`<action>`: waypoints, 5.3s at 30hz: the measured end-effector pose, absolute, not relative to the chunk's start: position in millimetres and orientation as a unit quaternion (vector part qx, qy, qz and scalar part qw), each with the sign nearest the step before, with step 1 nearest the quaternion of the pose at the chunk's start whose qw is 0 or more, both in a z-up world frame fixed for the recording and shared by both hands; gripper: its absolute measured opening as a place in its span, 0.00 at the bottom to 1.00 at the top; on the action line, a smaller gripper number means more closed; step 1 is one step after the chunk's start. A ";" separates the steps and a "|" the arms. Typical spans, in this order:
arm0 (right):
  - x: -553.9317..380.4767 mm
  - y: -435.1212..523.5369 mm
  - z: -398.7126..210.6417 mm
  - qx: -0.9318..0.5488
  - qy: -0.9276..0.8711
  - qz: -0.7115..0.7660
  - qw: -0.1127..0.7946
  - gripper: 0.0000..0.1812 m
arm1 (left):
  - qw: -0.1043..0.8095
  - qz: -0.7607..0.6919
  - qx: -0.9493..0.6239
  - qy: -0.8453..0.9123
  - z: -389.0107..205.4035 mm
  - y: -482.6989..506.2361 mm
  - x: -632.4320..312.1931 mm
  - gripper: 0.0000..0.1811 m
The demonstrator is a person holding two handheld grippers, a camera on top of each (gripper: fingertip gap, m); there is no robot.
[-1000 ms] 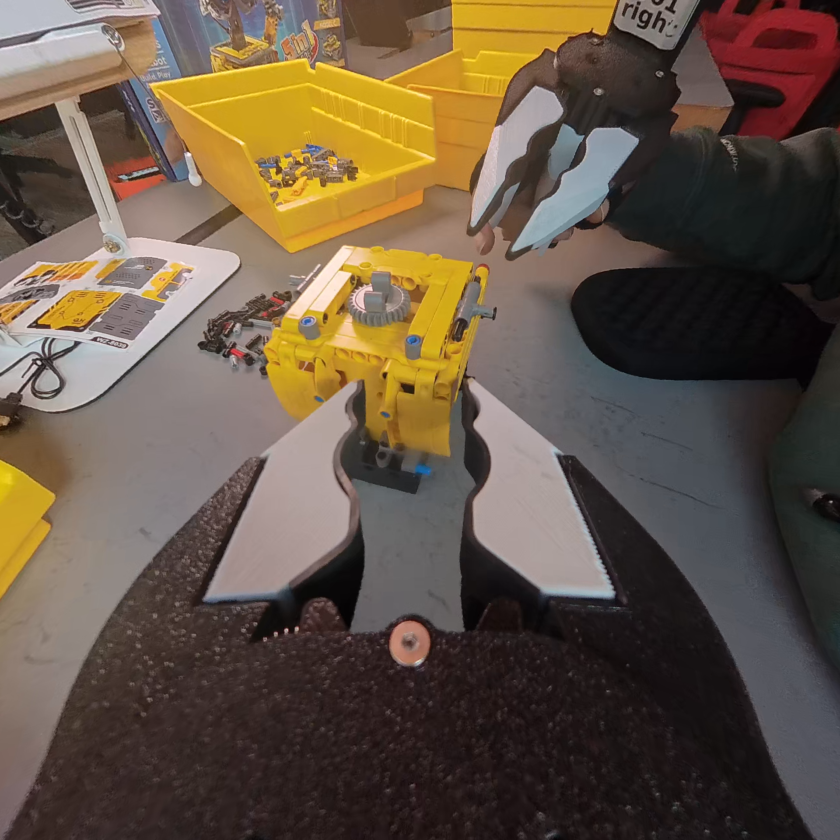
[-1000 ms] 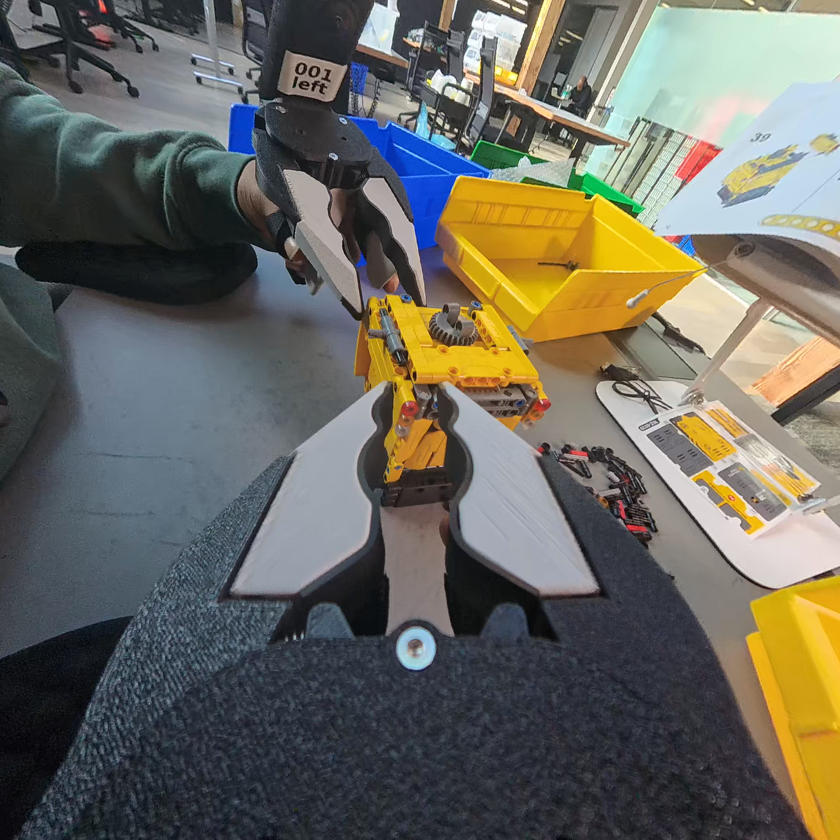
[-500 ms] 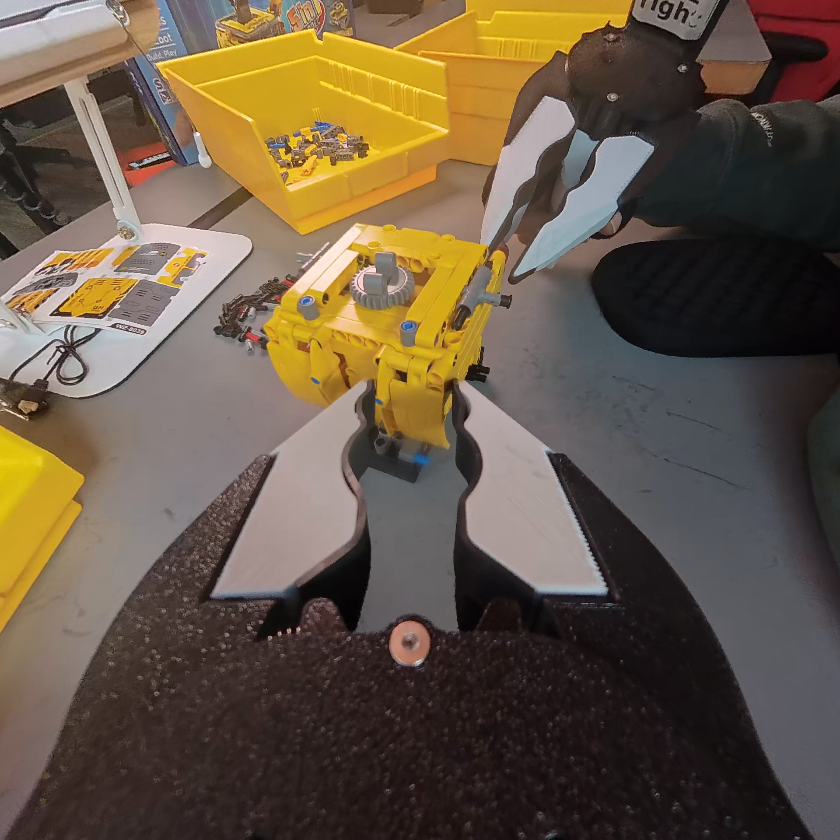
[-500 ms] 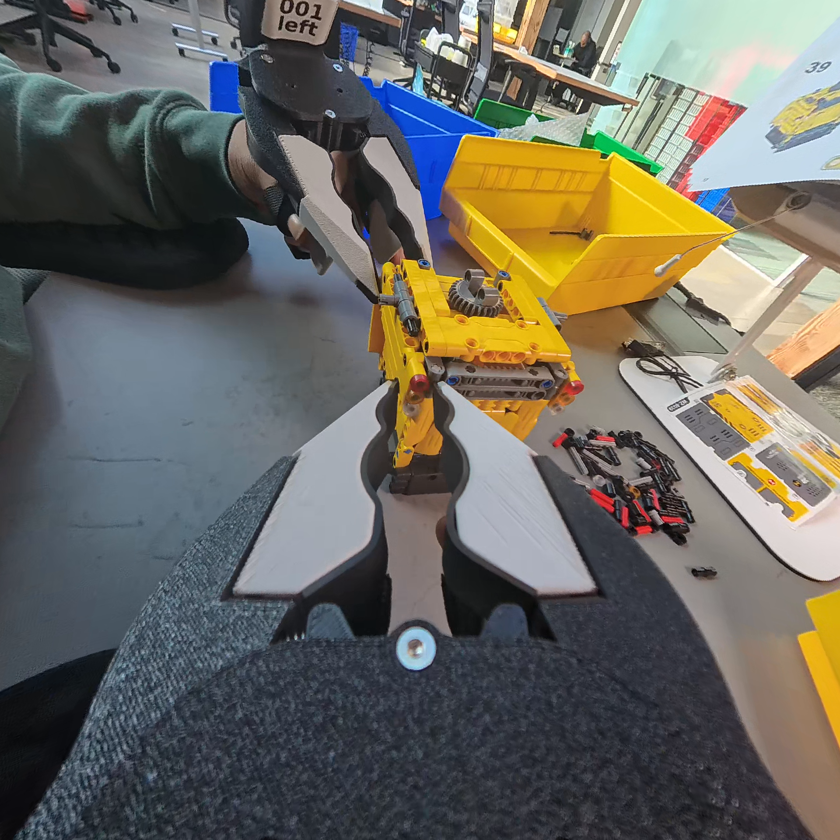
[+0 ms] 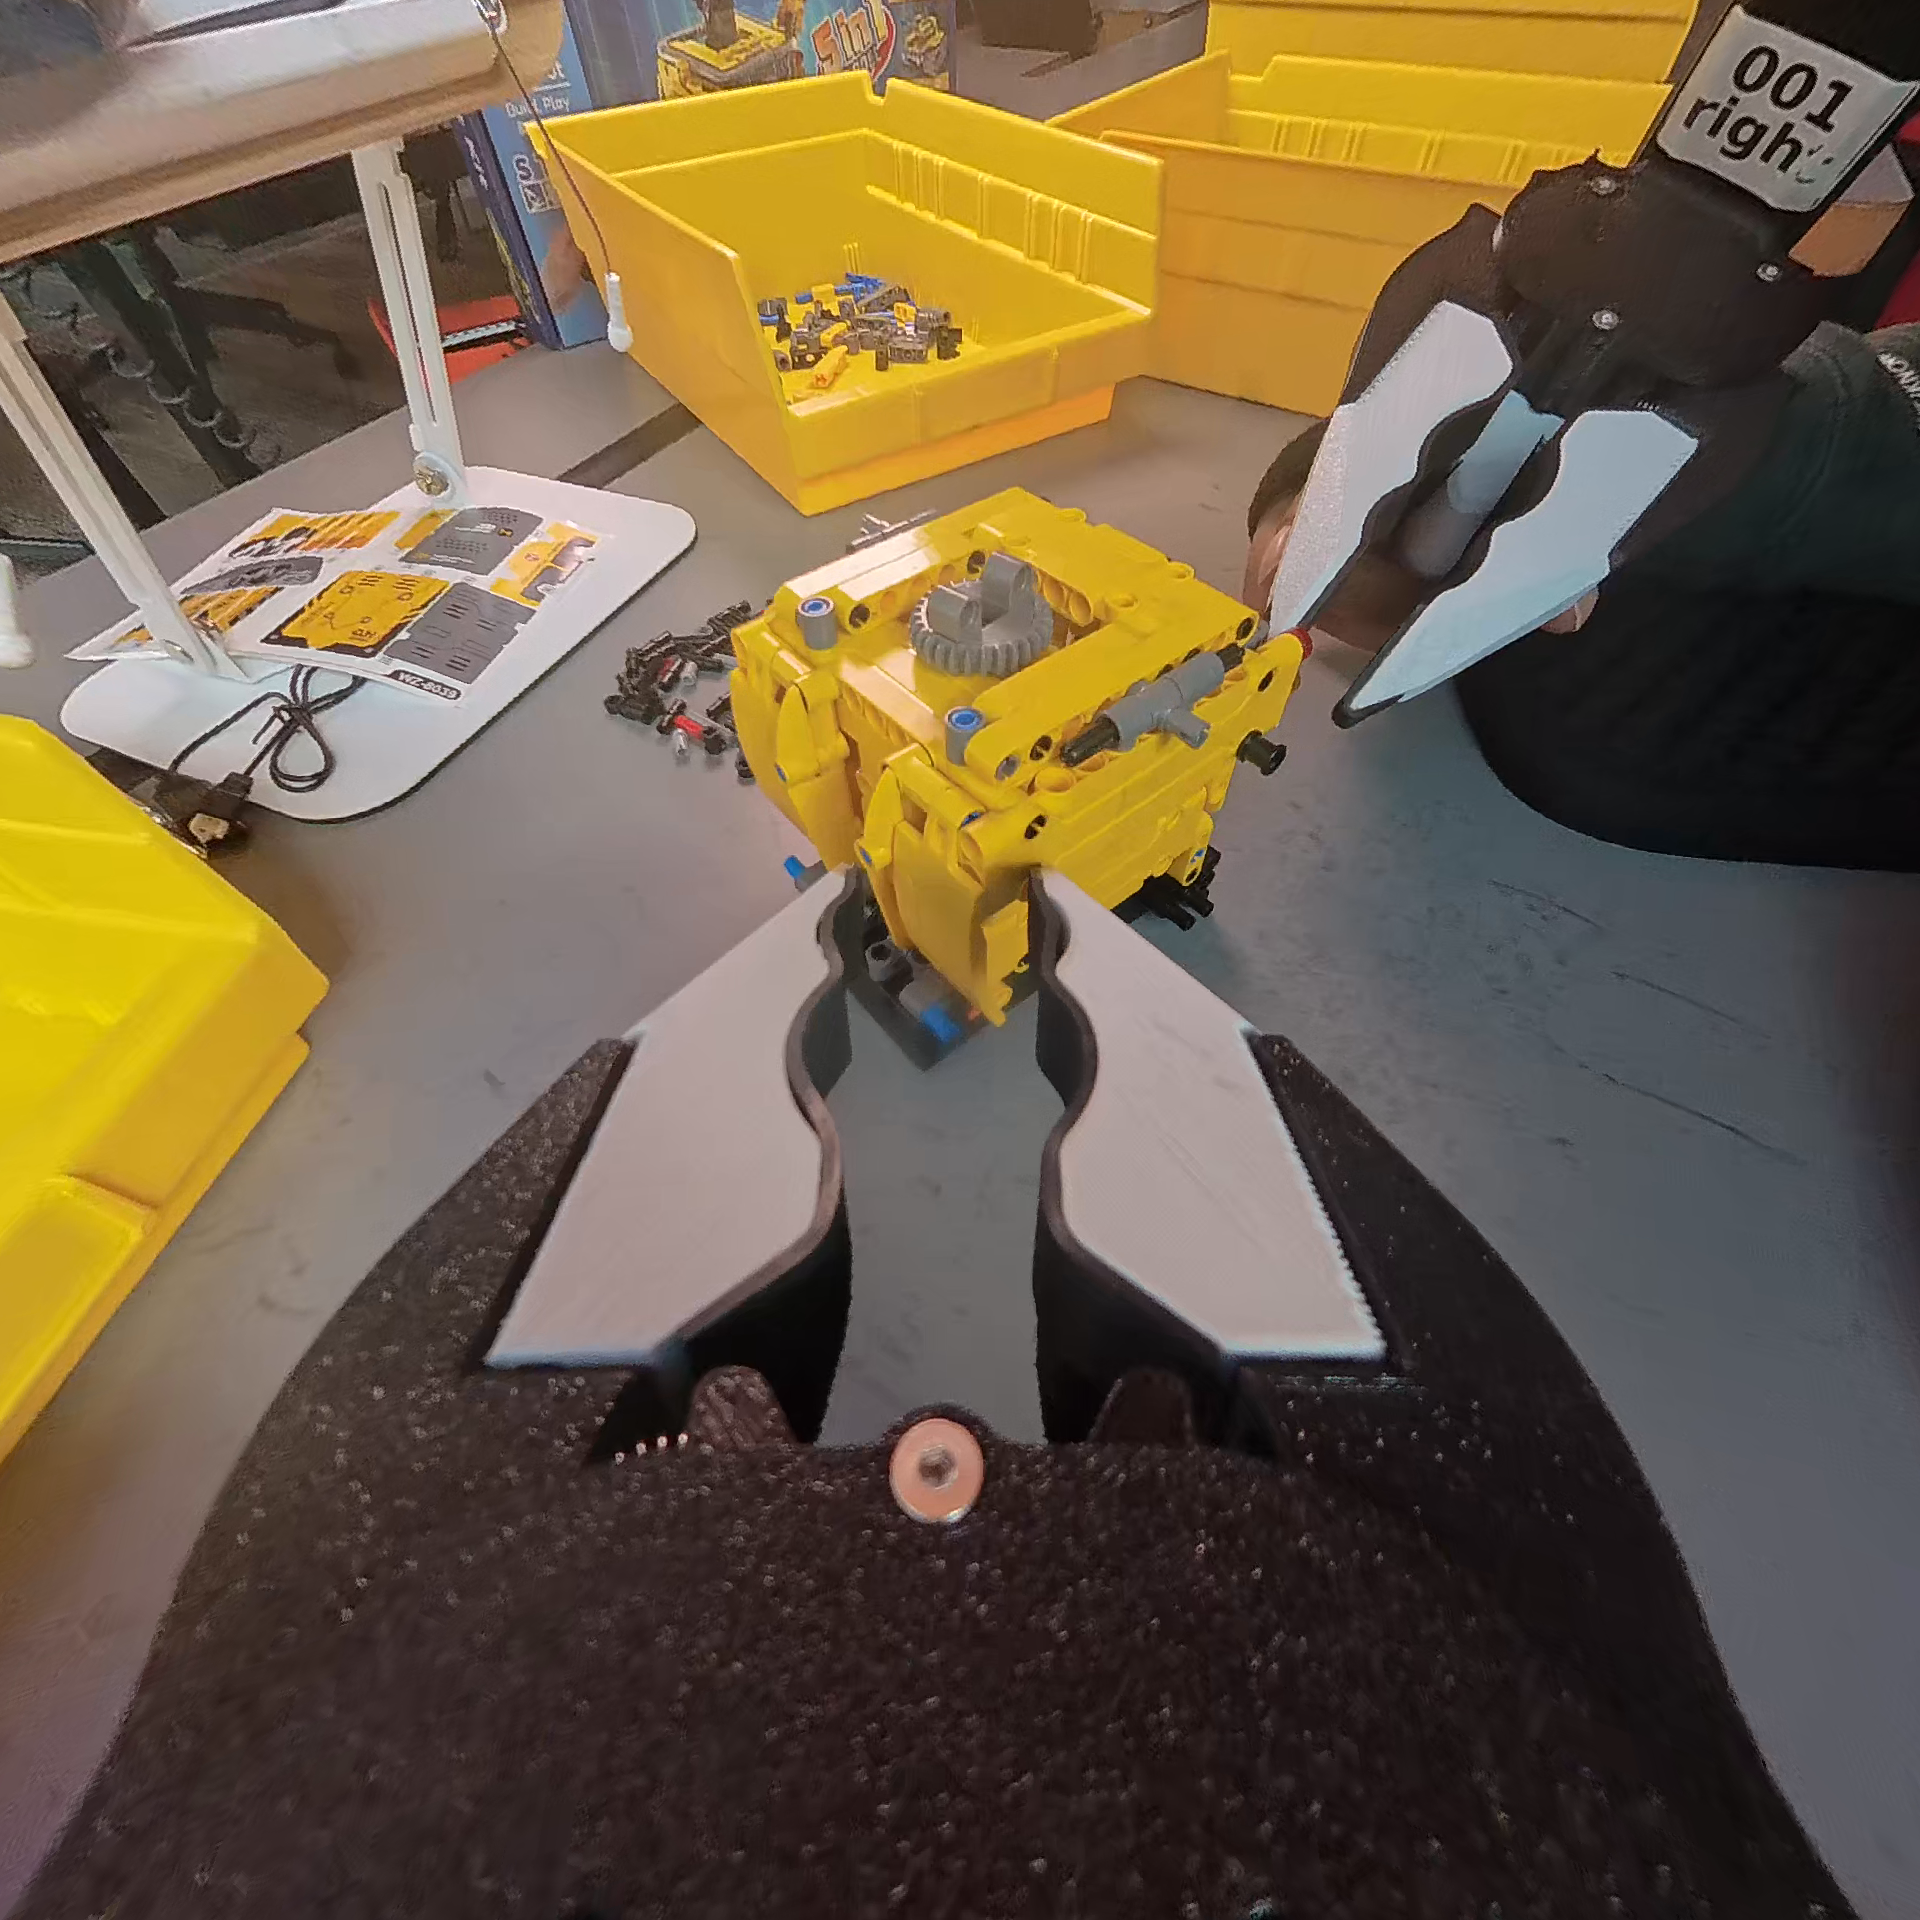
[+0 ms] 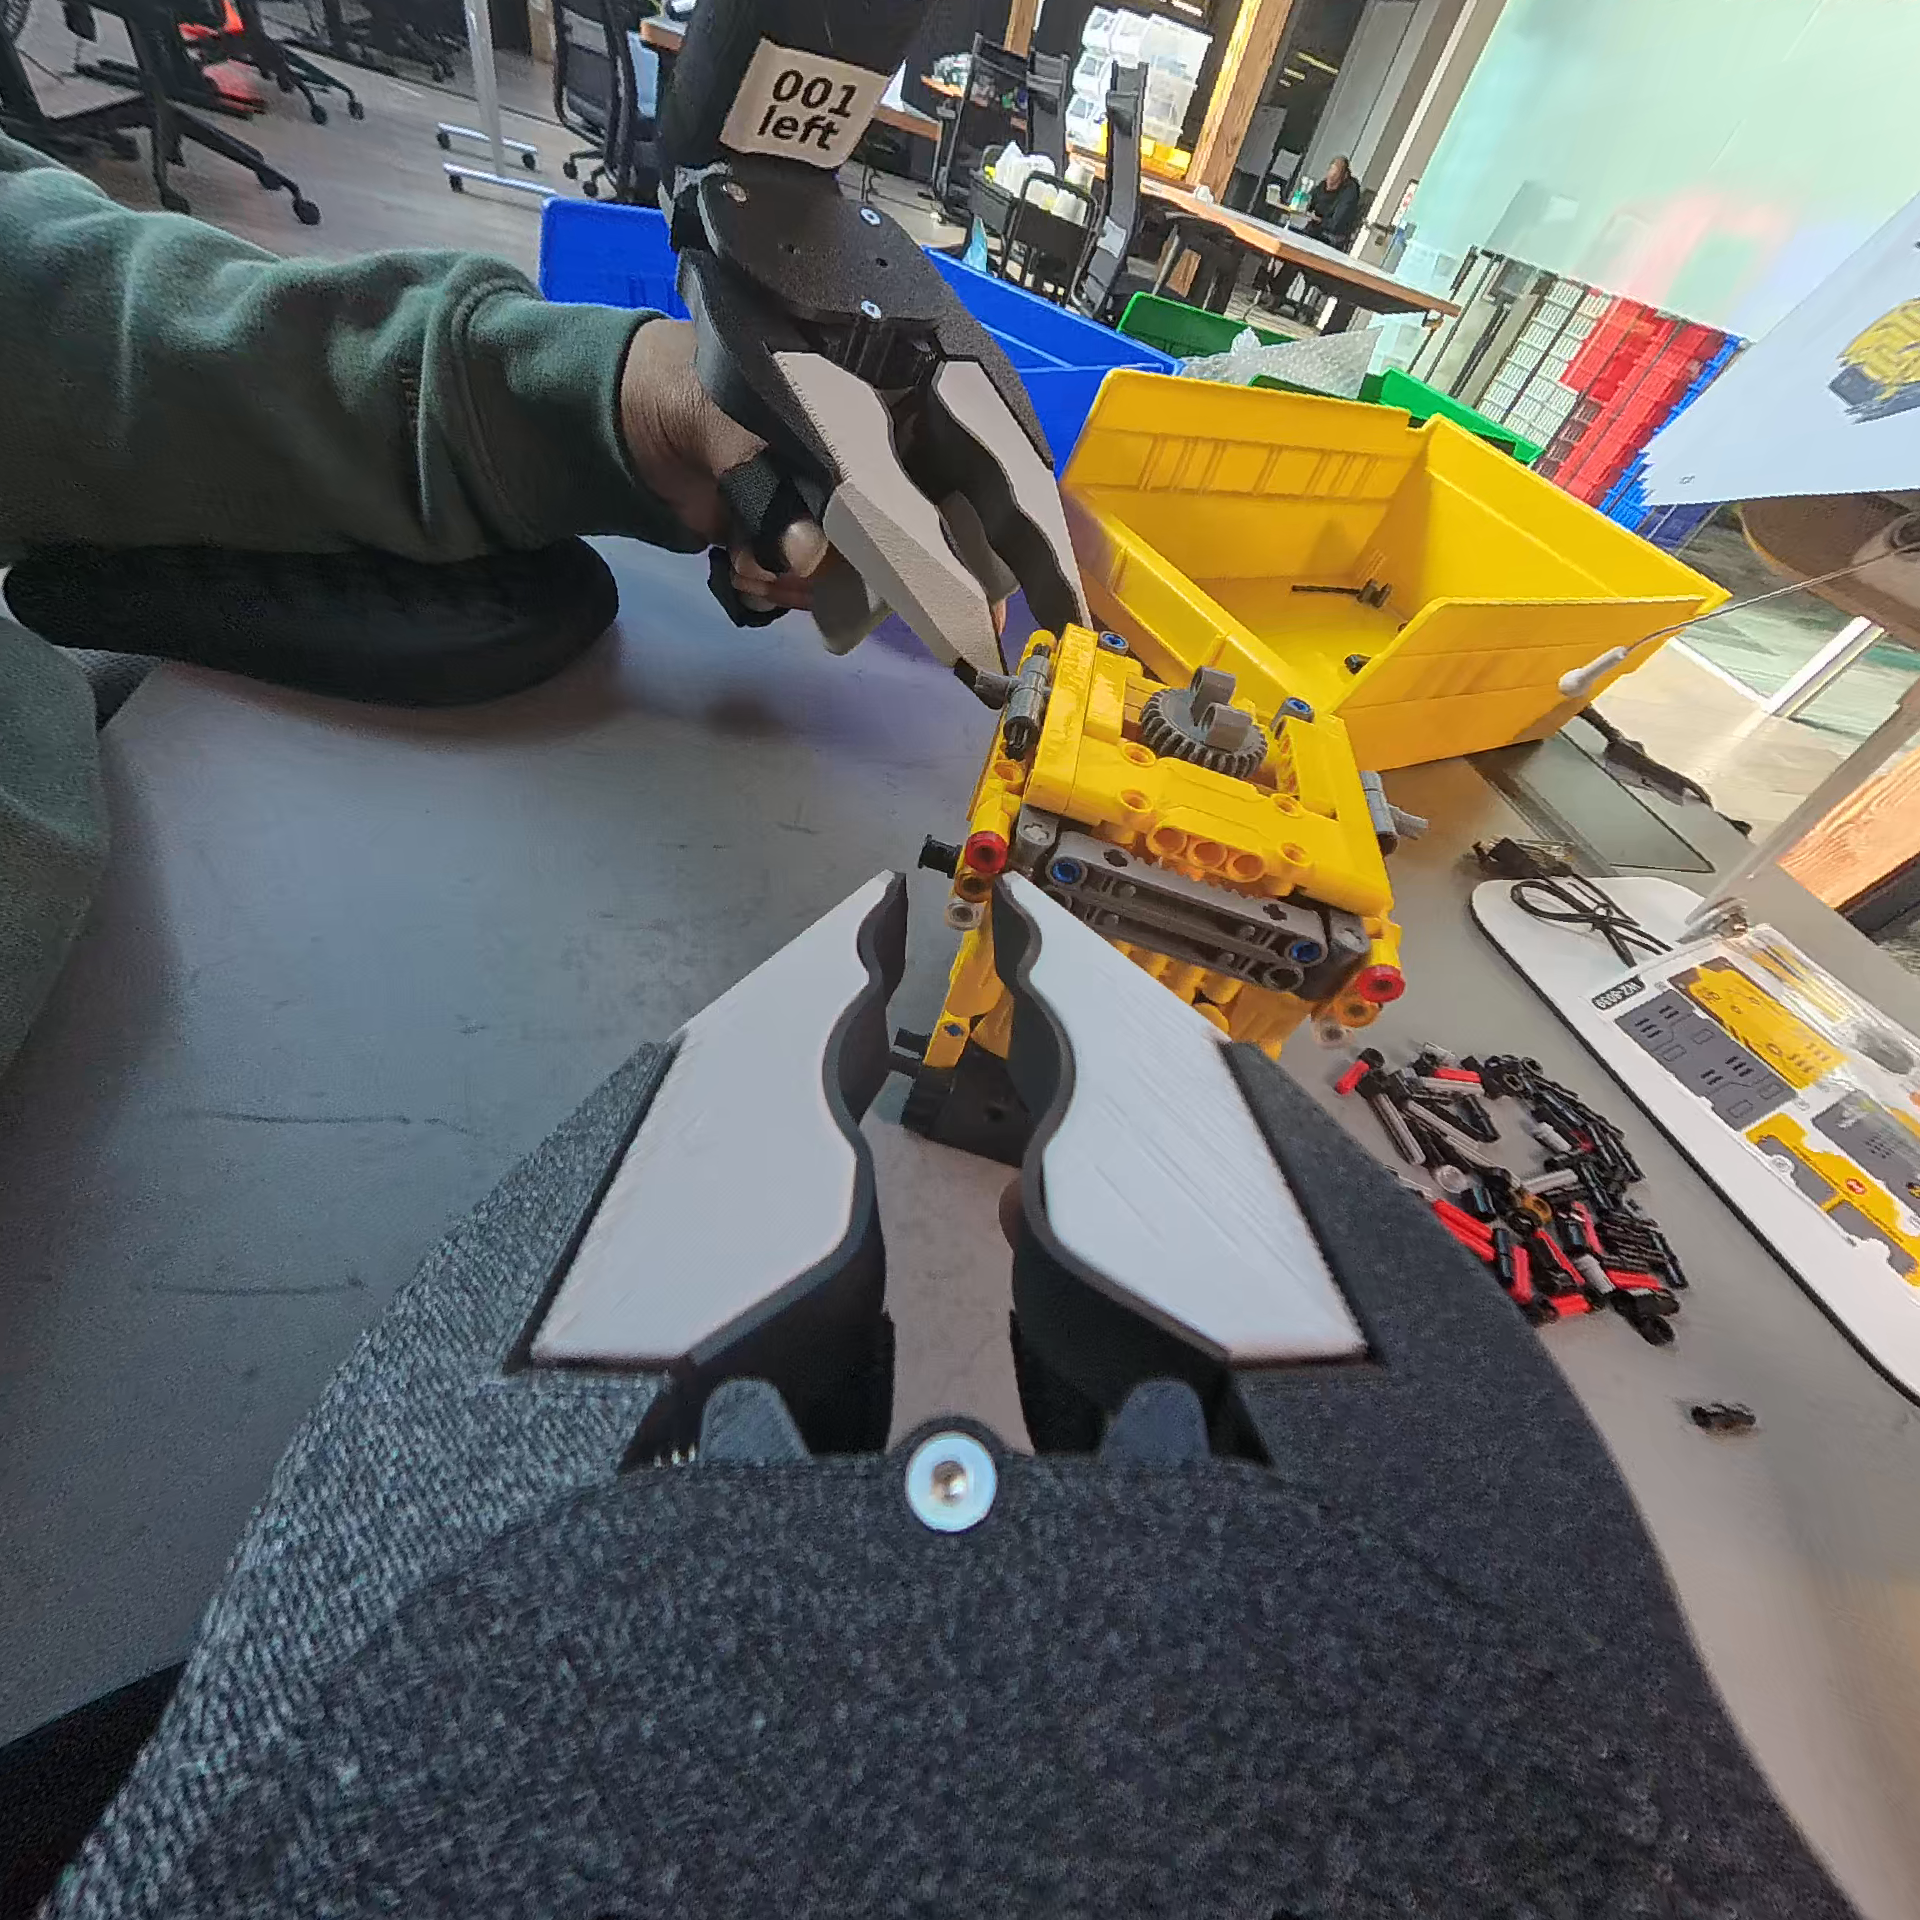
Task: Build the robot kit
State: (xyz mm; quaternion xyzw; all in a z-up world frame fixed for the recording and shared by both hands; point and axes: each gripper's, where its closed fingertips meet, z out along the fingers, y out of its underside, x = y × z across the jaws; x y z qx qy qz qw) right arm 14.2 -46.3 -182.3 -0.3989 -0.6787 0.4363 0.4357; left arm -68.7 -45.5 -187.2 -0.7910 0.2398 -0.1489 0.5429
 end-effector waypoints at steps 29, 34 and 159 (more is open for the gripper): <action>47.4 63.5 -105.5 -0.469 -0.478 0.408 0.620 0.09 | 0.530 -0.152 -0.811 0.196 -206.9 -25.5 -42.3 0.54; 44.3 73.6 -121.8 -0.501 -0.477 0.402 0.599 0.09 | 0.531 -0.129 -0.818 0.182 -209.1 -23.5 -51.8 0.39; 19.4 -45.7 -163.1 -0.319 -0.762 0.313 0.469 0.03 | 0.622 -0.009 -0.683 0.384 -166.6 -63.9 -8.7 0.04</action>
